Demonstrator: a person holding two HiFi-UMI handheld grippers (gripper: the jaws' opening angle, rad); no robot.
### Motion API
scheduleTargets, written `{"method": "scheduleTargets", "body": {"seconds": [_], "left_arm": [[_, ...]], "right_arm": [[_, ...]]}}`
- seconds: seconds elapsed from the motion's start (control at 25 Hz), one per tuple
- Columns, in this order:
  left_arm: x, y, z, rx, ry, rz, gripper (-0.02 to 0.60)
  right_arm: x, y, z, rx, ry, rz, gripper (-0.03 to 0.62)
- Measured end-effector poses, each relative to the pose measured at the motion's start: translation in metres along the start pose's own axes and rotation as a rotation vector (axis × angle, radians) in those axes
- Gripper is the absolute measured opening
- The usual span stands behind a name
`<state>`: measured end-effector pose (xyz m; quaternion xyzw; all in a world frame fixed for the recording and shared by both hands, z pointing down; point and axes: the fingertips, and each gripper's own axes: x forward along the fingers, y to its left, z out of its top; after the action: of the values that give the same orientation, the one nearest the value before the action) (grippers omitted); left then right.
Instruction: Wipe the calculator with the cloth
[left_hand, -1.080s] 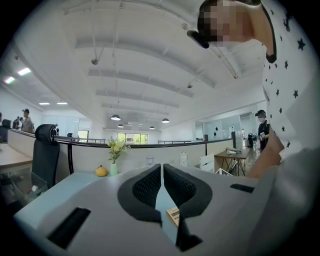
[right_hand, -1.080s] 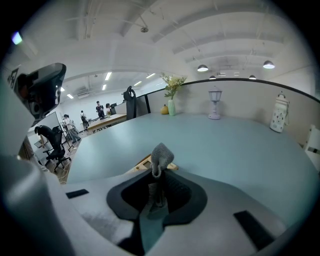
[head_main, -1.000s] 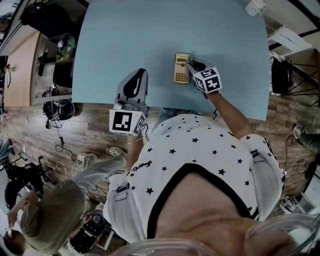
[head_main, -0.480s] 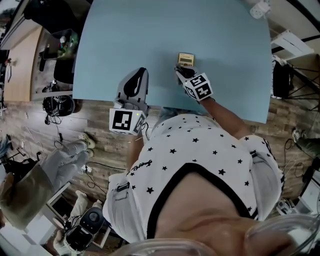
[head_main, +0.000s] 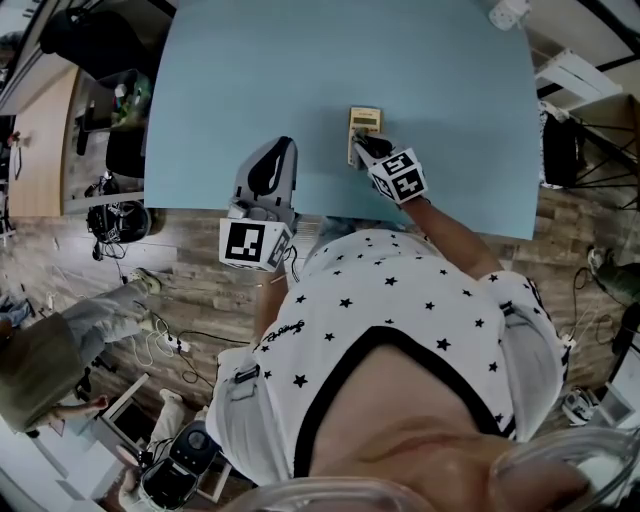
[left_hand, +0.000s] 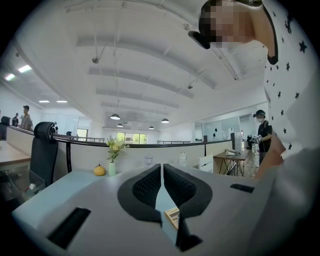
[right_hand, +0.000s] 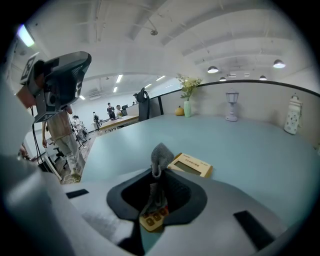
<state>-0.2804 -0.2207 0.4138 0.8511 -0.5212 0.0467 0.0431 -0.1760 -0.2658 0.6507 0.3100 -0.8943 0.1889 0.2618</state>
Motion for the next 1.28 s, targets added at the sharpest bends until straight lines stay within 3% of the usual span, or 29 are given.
{"method": "scheduleTargets", "body": {"seconds": [0.6,1.08,1.28], "left_arm": [[0.021,-0.022,0.001,0.005,0.005,-0.085,0.040],[0.019,-0.021,-0.002,0.001,0.002,-0.079,0.040],[0.023,-0.021,0.001,0.001,-0.001,-0.091,0.040]], "right_arm": [[-0.031,-0.035,-0.021,0.106,-0.031,-0.111,0.055],[-0.031,-0.038,-0.021,0.135,-0.040,-0.114,0.055],[-0.042,-0.059,-0.006,0.188,-0.087,-0.158,0.056]]}}
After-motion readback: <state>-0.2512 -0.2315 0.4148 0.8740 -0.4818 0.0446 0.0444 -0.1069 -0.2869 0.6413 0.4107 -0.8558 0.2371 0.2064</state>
